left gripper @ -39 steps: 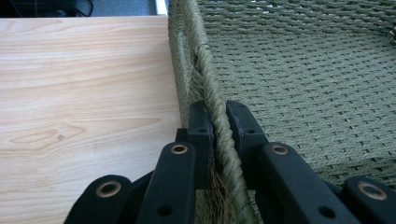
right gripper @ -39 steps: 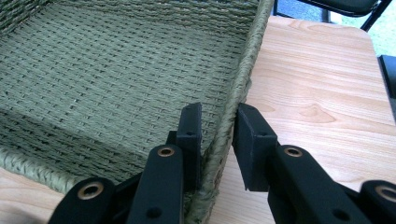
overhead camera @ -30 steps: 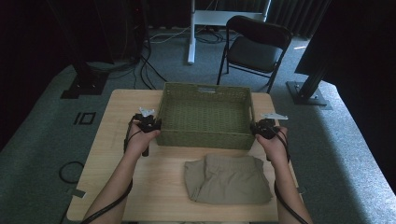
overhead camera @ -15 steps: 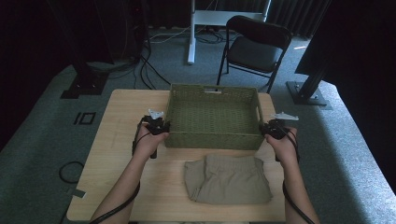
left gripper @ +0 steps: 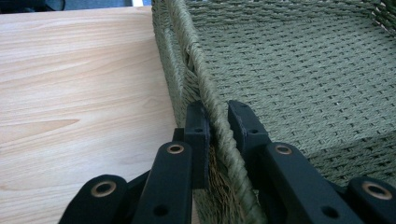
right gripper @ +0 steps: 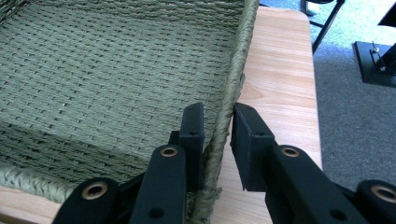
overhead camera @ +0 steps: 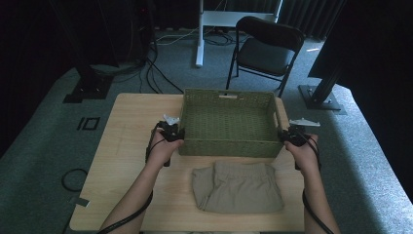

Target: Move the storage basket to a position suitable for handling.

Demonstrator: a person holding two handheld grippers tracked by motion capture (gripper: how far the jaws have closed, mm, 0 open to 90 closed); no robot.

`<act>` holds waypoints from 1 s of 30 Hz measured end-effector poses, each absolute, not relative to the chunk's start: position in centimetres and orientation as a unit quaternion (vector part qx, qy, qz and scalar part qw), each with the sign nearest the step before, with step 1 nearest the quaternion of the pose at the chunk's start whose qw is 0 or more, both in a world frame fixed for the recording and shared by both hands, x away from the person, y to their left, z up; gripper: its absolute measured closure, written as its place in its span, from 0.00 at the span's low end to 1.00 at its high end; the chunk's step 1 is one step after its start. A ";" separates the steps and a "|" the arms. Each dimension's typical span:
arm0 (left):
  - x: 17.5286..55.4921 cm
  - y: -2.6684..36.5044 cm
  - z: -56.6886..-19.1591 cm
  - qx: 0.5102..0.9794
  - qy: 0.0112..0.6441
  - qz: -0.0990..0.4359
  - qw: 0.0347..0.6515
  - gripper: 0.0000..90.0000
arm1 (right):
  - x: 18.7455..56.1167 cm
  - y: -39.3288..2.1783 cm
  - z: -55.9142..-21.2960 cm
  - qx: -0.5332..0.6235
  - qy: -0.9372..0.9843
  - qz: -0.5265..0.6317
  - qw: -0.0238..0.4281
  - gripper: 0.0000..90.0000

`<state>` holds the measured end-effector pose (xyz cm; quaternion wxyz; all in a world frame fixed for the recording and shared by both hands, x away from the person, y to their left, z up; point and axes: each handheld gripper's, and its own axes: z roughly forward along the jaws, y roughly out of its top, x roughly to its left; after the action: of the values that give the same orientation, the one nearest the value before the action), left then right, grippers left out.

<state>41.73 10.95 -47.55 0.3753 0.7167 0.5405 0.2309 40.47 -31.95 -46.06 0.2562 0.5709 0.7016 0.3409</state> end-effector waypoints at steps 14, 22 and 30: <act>41.9 8.8 -47.5 0.729 0.527 0.225 0.375 0.88 | 39.8 -34.2 -46.1 0.585 0.691 0.339 0.255 0.83; 42.1 8.6 -47.5 0.734 0.521 0.222 0.374 0.87 | 39.4 -34.7 -46.1 0.586 0.688 0.345 0.253 0.83; 42.4 9.2 -47.3 0.742 0.509 0.204 0.386 0.78 | 39.5 -34.5 -45.9 0.589 0.684 0.343 0.260 0.73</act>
<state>42.43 9.16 -47.29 0.3857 0.7418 0.5094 0.2035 39.53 -34.54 -45.85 0.2603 0.5890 0.6840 0.3427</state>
